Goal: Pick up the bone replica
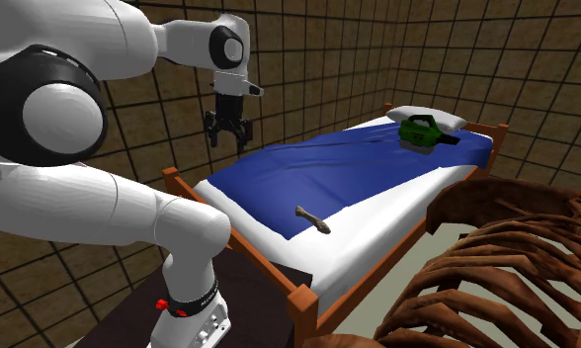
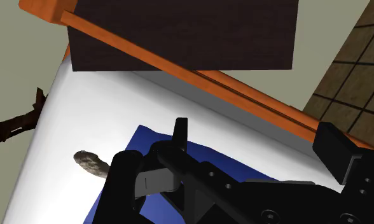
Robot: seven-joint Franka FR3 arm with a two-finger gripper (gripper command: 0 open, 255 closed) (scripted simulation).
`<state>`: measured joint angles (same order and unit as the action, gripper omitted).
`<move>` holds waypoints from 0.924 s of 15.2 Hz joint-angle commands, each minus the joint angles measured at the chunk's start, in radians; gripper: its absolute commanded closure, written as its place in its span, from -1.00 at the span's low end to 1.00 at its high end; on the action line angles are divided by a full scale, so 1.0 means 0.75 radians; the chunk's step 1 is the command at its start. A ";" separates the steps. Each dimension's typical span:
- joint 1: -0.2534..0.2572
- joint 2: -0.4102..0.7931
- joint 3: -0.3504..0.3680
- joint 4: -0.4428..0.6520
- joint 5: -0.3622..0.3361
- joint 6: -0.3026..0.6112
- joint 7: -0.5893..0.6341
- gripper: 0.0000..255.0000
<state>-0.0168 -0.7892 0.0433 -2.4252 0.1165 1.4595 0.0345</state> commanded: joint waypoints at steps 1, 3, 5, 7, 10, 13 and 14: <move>0.000 0.000 0.000 0.000 0.000 0.000 0.000 -1.00; 0.006 -0.003 -0.043 -0.070 -0.052 0.073 -0.111 -1.00; 0.010 0.005 -0.088 -0.132 -0.104 0.152 -0.220 -1.00; 0.012 0.023 -0.134 -0.187 -0.155 0.236 -0.327 -1.00; 0.012 0.075 -0.205 -0.253 -0.230 0.374 -0.485 -1.00; 0.014 0.155 -0.279 -0.298 -0.300 0.524 -0.638 -1.00; 0.015 0.189 -0.304 -0.308 -0.322 0.577 -0.688 -1.00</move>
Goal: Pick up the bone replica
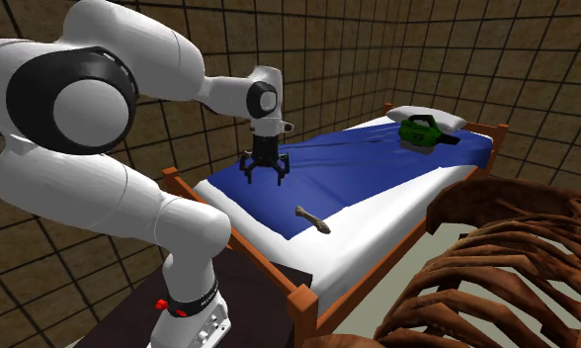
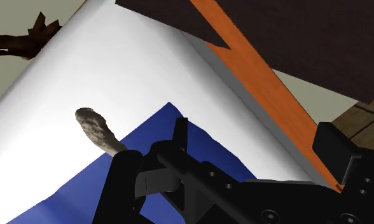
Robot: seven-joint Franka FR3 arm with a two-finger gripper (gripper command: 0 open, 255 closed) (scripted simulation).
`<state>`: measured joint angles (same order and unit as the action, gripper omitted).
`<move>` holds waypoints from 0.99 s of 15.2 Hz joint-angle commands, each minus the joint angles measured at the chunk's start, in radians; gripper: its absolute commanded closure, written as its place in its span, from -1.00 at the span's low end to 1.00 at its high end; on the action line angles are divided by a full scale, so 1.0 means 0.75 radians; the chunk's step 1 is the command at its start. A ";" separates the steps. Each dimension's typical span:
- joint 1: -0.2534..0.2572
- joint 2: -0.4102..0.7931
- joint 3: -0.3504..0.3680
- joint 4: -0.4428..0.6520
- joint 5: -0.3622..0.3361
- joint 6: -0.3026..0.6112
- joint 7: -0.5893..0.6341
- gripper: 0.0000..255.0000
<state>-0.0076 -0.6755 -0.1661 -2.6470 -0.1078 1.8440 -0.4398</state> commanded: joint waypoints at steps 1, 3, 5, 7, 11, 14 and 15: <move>0.005 0.073 -0.049 -0.020 -0.043 0.117 -0.106 -1.00; 0.010 0.155 -0.099 -0.028 -0.078 0.225 -0.205 -1.00; 0.018 0.247 -0.146 -0.025 -0.104 0.335 -0.305 -1.00; 0.031 0.348 -0.194 -0.012 -0.120 0.444 -0.407 -1.00; 0.067 0.572 -0.279 0.042 -0.106 0.654 -0.625 -1.00; 0.099 0.753 -0.327 0.105 -0.044 0.797 -0.810 -1.00; 0.109 0.814 -0.339 0.130 -0.012 0.840 -0.877 -1.00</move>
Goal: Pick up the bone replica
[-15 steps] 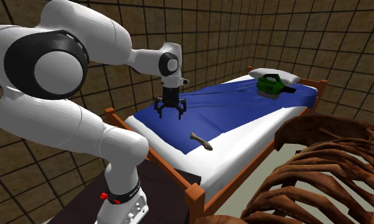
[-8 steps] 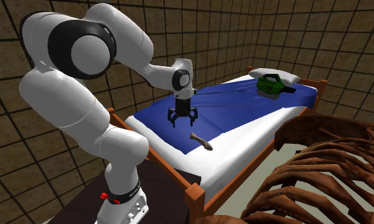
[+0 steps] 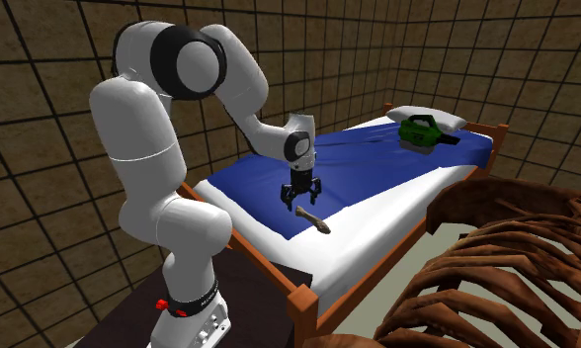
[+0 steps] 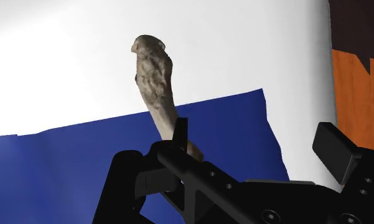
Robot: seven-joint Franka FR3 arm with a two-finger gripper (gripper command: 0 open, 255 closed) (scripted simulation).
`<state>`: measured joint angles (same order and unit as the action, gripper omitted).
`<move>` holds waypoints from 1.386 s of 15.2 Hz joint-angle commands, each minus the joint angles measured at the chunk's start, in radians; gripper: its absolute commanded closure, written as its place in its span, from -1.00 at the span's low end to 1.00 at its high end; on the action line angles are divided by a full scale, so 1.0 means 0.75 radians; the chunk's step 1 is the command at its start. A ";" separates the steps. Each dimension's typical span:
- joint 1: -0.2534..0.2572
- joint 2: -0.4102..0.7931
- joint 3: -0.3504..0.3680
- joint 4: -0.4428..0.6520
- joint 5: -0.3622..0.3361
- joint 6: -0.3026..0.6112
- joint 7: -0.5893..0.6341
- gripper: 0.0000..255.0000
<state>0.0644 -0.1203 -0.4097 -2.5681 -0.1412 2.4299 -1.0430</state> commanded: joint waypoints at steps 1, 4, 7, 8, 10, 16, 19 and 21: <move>0.020 0.136 -0.021 0.052 0.070 0.100 -0.143 -1.00; 0.015 0.319 -0.008 0.145 0.205 0.204 -0.363 -1.00; -0.031 0.491 0.054 0.256 0.333 0.281 -0.571 -1.00; -0.037 0.494 0.060 0.258 0.333 0.283 -0.573 -1.00; -0.048 0.530 0.075 0.259 0.358 0.315 -0.590 -1.00; -0.082 0.630 0.122 0.270 0.426 0.401 -0.636 -1.00; -0.083 0.629 0.121 0.269 0.426 0.401 -0.637 1.00; -0.083 0.629 0.121 0.268 0.426 0.401 -0.637 1.00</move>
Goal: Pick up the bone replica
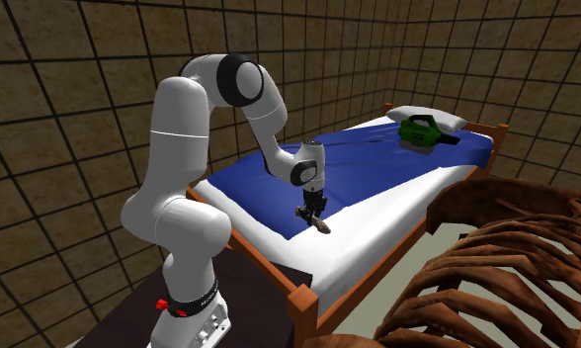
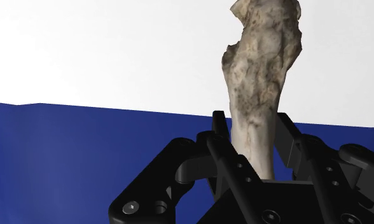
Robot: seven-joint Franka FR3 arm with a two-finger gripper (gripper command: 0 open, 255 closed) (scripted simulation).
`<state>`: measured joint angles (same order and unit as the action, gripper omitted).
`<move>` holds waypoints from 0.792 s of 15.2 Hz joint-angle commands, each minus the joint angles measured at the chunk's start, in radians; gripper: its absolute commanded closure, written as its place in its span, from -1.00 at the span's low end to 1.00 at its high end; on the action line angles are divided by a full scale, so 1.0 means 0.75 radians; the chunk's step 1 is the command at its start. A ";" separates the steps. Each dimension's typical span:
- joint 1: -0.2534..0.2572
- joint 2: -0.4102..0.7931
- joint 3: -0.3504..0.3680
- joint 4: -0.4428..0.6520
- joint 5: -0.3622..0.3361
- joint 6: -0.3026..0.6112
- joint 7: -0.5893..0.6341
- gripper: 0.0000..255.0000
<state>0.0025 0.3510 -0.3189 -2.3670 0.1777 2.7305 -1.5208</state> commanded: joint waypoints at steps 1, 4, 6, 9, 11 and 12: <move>0.000 0.000 0.000 0.000 0.000 0.000 0.000 1.00; 0.000 0.000 0.000 0.000 0.000 0.000 0.000 1.00; 0.000 0.002 0.001 0.001 0.000 0.000 0.001 1.00; 0.021 -0.053 -0.027 -0.005 -0.035 -0.046 0.025 1.00; 0.033 -0.088 -0.043 -0.008 -0.060 -0.077 0.042 1.00; 0.038 -0.106 -0.051 -0.009 -0.072 -0.093 0.050 1.00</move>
<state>0.0263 0.2869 -0.3504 -2.3691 0.1335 2.6712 -1.4898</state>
